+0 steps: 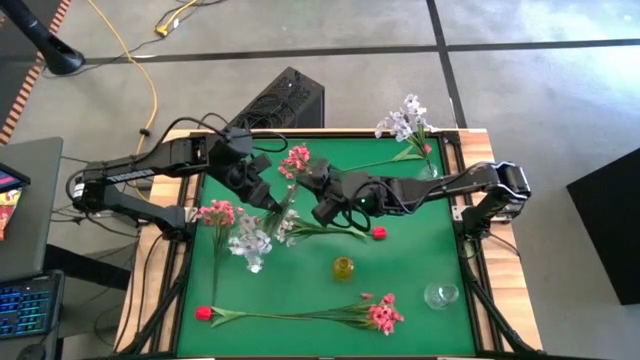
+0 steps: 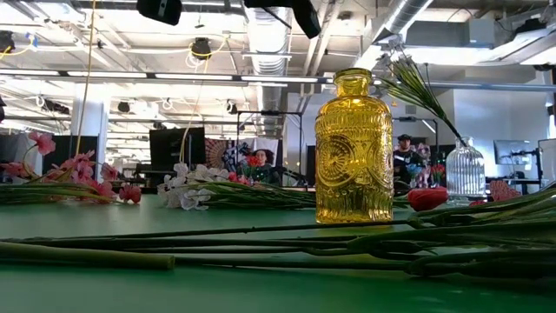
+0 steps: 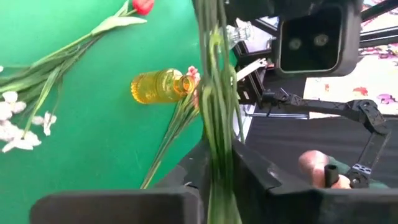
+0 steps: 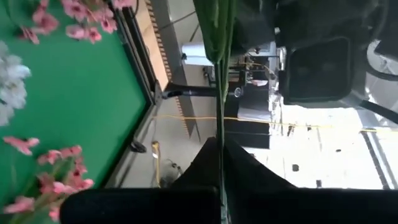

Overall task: Sort flowers into vase by color
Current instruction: Put the top left white flowers into the top transparent vase

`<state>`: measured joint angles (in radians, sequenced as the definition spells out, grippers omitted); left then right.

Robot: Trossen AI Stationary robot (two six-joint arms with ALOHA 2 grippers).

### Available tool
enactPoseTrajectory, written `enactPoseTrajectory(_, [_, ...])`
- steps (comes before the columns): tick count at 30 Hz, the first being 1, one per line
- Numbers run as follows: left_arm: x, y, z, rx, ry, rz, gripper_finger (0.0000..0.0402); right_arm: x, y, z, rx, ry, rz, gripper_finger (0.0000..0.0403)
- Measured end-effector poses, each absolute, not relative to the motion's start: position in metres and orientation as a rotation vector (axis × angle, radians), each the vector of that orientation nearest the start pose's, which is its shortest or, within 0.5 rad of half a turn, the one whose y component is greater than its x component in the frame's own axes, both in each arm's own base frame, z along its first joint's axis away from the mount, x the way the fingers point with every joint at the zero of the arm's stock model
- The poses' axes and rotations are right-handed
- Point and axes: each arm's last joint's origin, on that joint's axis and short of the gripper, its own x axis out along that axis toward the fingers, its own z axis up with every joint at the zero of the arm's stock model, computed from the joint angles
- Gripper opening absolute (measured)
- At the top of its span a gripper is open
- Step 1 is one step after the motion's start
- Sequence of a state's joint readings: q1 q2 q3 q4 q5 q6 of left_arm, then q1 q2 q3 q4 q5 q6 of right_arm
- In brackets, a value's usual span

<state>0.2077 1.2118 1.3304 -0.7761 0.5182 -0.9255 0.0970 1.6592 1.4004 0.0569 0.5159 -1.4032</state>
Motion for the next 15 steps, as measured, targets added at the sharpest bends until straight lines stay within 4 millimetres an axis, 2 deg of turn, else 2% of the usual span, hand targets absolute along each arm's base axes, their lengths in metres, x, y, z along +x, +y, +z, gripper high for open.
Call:
enactPoseTrajectory(4, [0.238, 0.039, 0.387, -1.081, 0.656, -0.022, 0.0103, 0.386, 0.027, 0.342, -1.351, 0.429, -0.200, 0.0025])
enactPoseTrajectory(9, [0.235, 0.056, 0.392, -1.046, 0.599, -0.037, 0.0158, 0.383, 0.031, 0.344, -1.205, 0.398, -0.205, 0.0036])
enactPoseTrajectory(15, [0.226, 0.076, 0.409, -0.907, 0.502, -0.029, 0.0180, 0.367, 0.032, 0.353, -1.011, 0.395, -0.139, 0.0027])
